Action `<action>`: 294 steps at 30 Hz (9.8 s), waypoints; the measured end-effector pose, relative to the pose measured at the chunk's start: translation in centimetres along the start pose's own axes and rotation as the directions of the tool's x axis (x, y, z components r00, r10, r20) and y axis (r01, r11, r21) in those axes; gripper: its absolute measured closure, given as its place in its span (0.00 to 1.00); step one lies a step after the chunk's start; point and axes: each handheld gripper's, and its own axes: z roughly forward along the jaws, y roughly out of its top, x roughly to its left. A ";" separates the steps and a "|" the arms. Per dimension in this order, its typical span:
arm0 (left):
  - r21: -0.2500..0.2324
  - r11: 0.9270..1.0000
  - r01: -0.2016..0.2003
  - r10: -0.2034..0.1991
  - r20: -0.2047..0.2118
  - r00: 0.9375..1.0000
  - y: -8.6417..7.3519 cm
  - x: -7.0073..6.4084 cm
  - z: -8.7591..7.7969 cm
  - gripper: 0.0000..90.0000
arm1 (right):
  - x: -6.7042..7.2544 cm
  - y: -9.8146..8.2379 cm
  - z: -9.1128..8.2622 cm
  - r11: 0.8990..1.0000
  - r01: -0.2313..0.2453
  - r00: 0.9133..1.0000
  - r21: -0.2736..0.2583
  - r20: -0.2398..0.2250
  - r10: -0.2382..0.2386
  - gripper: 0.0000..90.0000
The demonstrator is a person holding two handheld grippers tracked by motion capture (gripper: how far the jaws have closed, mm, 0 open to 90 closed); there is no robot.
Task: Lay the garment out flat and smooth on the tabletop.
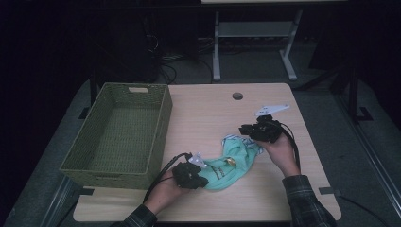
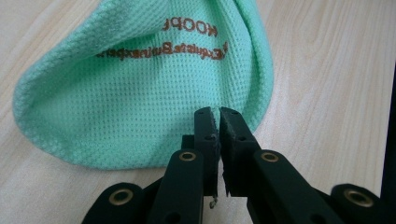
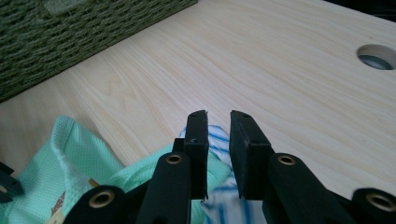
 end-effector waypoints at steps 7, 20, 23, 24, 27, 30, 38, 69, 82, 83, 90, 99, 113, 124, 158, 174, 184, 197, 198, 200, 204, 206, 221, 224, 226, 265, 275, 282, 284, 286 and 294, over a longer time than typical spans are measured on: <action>0.001 1.000 -0.004 0.004 0.002 1.000 0.0 0.1 0.0 0.94 | 0.6 0.5 2.5 0.998 0.018 1.000 0.060 -0.014 -0.017 0.85; 0.000 1.000 0.008 -0.008 0.007 1.000 0.0 0.0 0.0 0.94 | 1.1 -0.4 6.5 0.988 0.031 0.999 0.151 -0.045 -0.024 0.82; 0.000 1.000 0.007 -0.007 0.005 1.000 0.0 0.0 0.0 0.94 | 1.3 -0.7 7.1 0.984 0.033 0.999 0.172 -0.044 -0.026 0.81; 0.000 1.000 0.008 -0.008 0.005 1.000 0.0 0.0 0.0 0.94 | 1.4 -0.8 7.2 0.983 0.040 0.998 0.180 -0.046 -0.032 0.81; 0.002 1.000 0.008 -0.008 0.005 1.000 0.0 0.0 0.0 0.94 | 1.4 -1.1 7.7 0.980 0.041 0.998 0.195 -0.046 -0.033 0.80; 0.001 1.000 0.008 -0.008 0.005 1.000 0.0 0.0 0.0 0.94 | 1.4 -1.4 8.1 0.975 0.044 0.998 0.219 -0.043 -0.035 0.78; 0.003 1.000 0.009 -0.009 0.005 1.000 0.0 0.0 0.0 0.94 | 2.2 -2.0 8.2 0.976 0.073 0.997 0.205 0.010 -0.077 0.90; 0.005 1.000 0.003 -0.003 0.003 1.000 0.0 0.0 0.0 0.94 | -2.0 -0.9 6.0 0.997 -0.041 0.985 0.063 0.172 0.029 0.99; 0.004 1.000 0.004 -0.004 0.002 1.000 0.0 0.0 0.0 0.94 | -1.5 -0.7 4.7 0.998 -0.053 0.992 0.027 0.115 0.049 0.88; 0.004 1.000 0.004 -0.004 0.002 1.000 0.0 0.0 0.0 0.94 | -1.4 -0.6 4.3 0.999 -0.043 0.993 0.024 0.108 0.040 0.89; 0.004 1.000 0.003 -0.003 0.003 1.000 0.0 0.1 0.0 0.94 | -0.4 -1.2 2.1 0.999 -0.023 0.998 0.030 0.064 0.021 0.99; 0.000 1.000 0.010 -0.010 0.006 1.000 0.0 0.1 0.0 0.94 | 1.1 -3.2 0.2 0.999 -0.003 0.999 0.039 0.043 0.001 1.00; -0.001 1.000 0.009 -0.009 0.006 1.000 -0.1 0.1 0.0 0.94 | 4.5 -6.2 -2.1 0.998 0.021 1.000 0.055 -0.008 -0.021 1.00; -0.002 1.000 0.016 -0.016 0.012 1.000 -0.1 0.1 0.0 0.94 | 5.2 -7.9 -0.2 0.993 -0.002 0.999 0.117 -0.038 0.006 1.00; -0.139 0.990 0.035 -0.043 -0.057 0.997 4.2 2.9 -2.2 1.00 | 5.7 -8.1 -1.9 0.998 0.002 1.000 0.068 0.016 -0.003 1.00; -0.112 0.992 0.063 -0.078 -0.134 0.988 8.2 8.4 2.2 1.00 | 7.2 -8.9 -0.2 0.995 0.004 0.999 0.095 -0.053 0.001 1.00; -0.048 0.998 0.028 -0.036 -0.172 0.984 7.5 8.6 3.6 0.99 | 7.4 -9.1 0.8 0.988 0.024 0.999 0.152 -0.040 -0.018 1.00; -0.010 1.000 0.011 -0.012 -0.135 0.991 5.2 5.6 2.4 0.99 | 5.1 -9.8 -0.8 0.985 -0.017 1.000 0.171 0.015 0.015 1.00; -0.003 1.000 0.011 -0.011 -0.128 0.992 5.0 5.2 2.3 0.99 | 5.0 -9.8 -0.9 0.985 -0.014 1.000 0.173 0.017 0.012 1.00; -0.002 1.000 0.008 -0.008 -0.118 0.993 4.6 4.4 2.2 0.99 | 5.1 -9.9 -1.1 0.984 -0.012 1.000 0.179 0.021 0.008 1.00; 0.007 1.000 -0.012 0.012 -0.092 0.996 3.7 2.9 1.9 0.99 | 5.4 -10.2 -1.6 0.981 0.004 1.000 0.195 0.020 -0.008 1.00; 0.006 1.000 -0.011 0.011 -0.080 0.997 3.3 2.2 1.8 0.99 | 5.6 -10.4 -1.9 0.981 0.012 1.000 0.194 0.006 -0.014 1.00; 0.002 1.000 -0.019 0.019 -0.083 0.996 3.0 1.3 1.8 0.99 | 1.6 -6.8 -0.9 0.995 -0.037 0.999 0.089 0.031 0.034 0.91; 0.000 1.000 -0.013 0.012 -0.074 0.997 3.0 1.4 1.8 0.99 | 0.3 -6.1 0.3 0.996 -0.054 0.998 0.073 0.038 0.051 0.90; -0.001 1.000 -0.008 0.008 -0.068 0.998 3.0 1.5 1.8 0.99 | -0.2 -5.8 1.0 0.996 -0.062 0.998 0.063 0.037 0.059 0.89; 0.000 1.000 -0.016 0.016 -0.067 0.998 3.1 1.6 1.8 0.99 | -0.8 -6.2 0.0 0.999 -0.024 0.996 0.047 0.087 0.020 0.91; -0.017 1.000 0.001 -0.002 -0.062 0.998 3.0 1.5 1.9 0.98 | 3.6 -8.3 -1.5 0.994 0.026 0.999 0.106 -0.027 -0.024 1.00; -0.007 1.000 -0.008 0.007 -0.059 0.998 3.0 1.6 1.8 0.97 | 5.1 -9.0 0.1 0.977 0.090 0.996 0.196 -0.028 -0.086 1.00; -0.008 1.000 -0.007 0.006 -0.056 0.998 3.0 1.6 1.8 0.97 | 5.1 -9.0 0.2 0.979 0.087 0.996 0.187 -0.034 -0.082 1.00; -0.009 1.000 -0.001 0.000 -0.050 0.999 2.9 1.6 1.8 0.95 | 5.1 -8.9 0.2 0.978 0.091 0.996 0.188 -0.029 -0.087 1.00; -0.008 0.999 0.035 -0.035 0.007 0.999 2.8 0.7 1.7 0.86 | 4.4 -8.8 -1.0 0.990 0.059 0.998 0.127 -0.014 -0.058 0.96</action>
